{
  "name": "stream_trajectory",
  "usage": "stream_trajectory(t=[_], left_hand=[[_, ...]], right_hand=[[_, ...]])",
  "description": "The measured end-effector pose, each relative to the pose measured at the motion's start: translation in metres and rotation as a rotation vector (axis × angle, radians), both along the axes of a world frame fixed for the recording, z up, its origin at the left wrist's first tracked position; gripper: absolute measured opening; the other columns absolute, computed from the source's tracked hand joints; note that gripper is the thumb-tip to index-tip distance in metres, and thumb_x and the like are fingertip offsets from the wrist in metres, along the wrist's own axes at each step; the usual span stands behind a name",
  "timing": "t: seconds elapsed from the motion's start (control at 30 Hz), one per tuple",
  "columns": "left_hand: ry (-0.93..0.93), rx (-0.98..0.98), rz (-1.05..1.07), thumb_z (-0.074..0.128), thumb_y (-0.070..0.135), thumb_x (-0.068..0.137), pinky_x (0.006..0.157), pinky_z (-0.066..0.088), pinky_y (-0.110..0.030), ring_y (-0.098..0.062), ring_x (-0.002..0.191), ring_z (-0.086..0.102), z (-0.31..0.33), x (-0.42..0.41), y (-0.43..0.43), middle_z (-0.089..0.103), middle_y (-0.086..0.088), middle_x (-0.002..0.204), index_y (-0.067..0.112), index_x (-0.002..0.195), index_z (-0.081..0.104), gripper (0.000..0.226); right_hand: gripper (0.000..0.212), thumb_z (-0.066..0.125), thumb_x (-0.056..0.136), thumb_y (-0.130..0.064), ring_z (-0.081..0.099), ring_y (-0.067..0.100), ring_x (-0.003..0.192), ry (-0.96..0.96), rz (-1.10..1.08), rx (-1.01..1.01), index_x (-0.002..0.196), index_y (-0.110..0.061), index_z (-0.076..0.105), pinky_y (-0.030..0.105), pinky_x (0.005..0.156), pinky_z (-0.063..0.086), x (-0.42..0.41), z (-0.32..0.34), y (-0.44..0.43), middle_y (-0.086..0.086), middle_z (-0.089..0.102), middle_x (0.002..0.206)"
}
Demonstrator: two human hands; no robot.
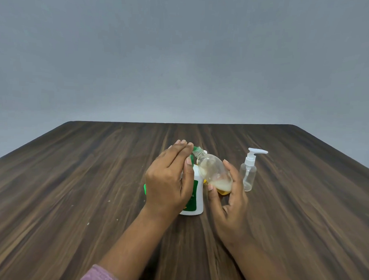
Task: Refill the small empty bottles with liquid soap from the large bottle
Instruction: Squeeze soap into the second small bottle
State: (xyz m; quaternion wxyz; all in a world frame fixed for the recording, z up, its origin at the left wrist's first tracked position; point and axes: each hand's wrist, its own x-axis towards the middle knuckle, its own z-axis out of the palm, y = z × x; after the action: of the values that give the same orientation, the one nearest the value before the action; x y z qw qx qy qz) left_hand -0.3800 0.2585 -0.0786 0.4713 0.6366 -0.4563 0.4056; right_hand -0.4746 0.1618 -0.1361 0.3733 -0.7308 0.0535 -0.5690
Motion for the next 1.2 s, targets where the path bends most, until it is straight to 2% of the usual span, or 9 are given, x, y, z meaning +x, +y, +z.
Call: stream_trajectory(t=[0.23,0.4,0.6,0.73,0.97,1.2], left_hand=[[-0.011,0.004,0.001,0.04,0.016,0.095,0.089,0.053,-0.038,-0.019,0.108,0.064,0.009,-0.002,0.001,0.07,-0.008,0.108,0.0,0.105,0.071,0.036],[-0.031,0.006,0.027,0.041,0.016,0.095,0.089,0.052,-0.035,-0.018,0.108,0.064,0.011,-0.003,0.001,0.07,-0.008,0.107,0.0,0.105,0.071,0.035],[0.016,-0.014,-0.013,0.038,0.015,0.097,0.092,0.052,-0.038,-0.018,0.112,0.062,0.0,0.0,0.0,0.068,-0.009,0.111,-0.001,0.109,0.069,0.037],[0.023,-0.011,-0.027,0.038,0.015,0.097,0.093,0.052,-0.038,-0.019,0.113,0.061,-0.001,0.0,0.002,0.068,-0.01,0.112,-0.002,0.11,0.069,0.038],[0.003,0.019,0.008,0.04,0.017,0.095,0.088,0.053,-0.038,-0.017,0.109,0.063,0.012,-0.004,0.004,0.07,-0.006,0.109,0.001,0.106,0.071,0.036],[-0.003,0.008,0.006,0.039,0.016,0.095,0.092,0.051,-0.039,-0.018,0.112,0.061,0.002,0.0,0.0,0.068,-0.009,0.111,0.0,0.11,0.069,0.037]], right_hand=[[0.049,0.054,0.091,-0.025,0.064,0.015,0.092,-0.022,0.034,0.009,0.137,-0.023,0.038,0.014,0.074,0.049,0.0,0.003,0.002,0.011,0.062,0.113],[0.049,0.055,0.091,-0.026,0.064,0.012,0.096,-0.04,0.051,0.031,0.137,-0.027,0.039,0.012,0.074,0.05,0.0,0.004,0.004,0.008,0.06,0.119],[0.048,0.054,0.092,-0.026,0.06,0.008,0.082,-0.012,0.018,0.01,0.137,-0.026,0.039,0.012,0.072,0.047,0.002,0.0,0.001,0.013,0.062,0.106],[0.049,0.055,0.091,-0.025,0.063,0.016,0.087,-0.014,0.021,0.011,0.137,-0.025,0.039,0.014,0.073,0.049,0.003,0.0,0.0,0.012,0.062,0.108],[0.049,0.054,0.092,-0.028,0.064,0.014,0.092,-0.023,0.043,0.015,0.138,-0.025,0.038,0.014,0.073,0.049,0.001,0.002,0.002,0.012,0.061,0.112],[0.048,0.054,0.091,-0.027,0.061,0.009,0.082,-0.011,0.032,0.014,0.137,-0.026,0.038,0.011,0.07,0.047,-0.001,0.001,0.002,0.013,0.062,0.106]])
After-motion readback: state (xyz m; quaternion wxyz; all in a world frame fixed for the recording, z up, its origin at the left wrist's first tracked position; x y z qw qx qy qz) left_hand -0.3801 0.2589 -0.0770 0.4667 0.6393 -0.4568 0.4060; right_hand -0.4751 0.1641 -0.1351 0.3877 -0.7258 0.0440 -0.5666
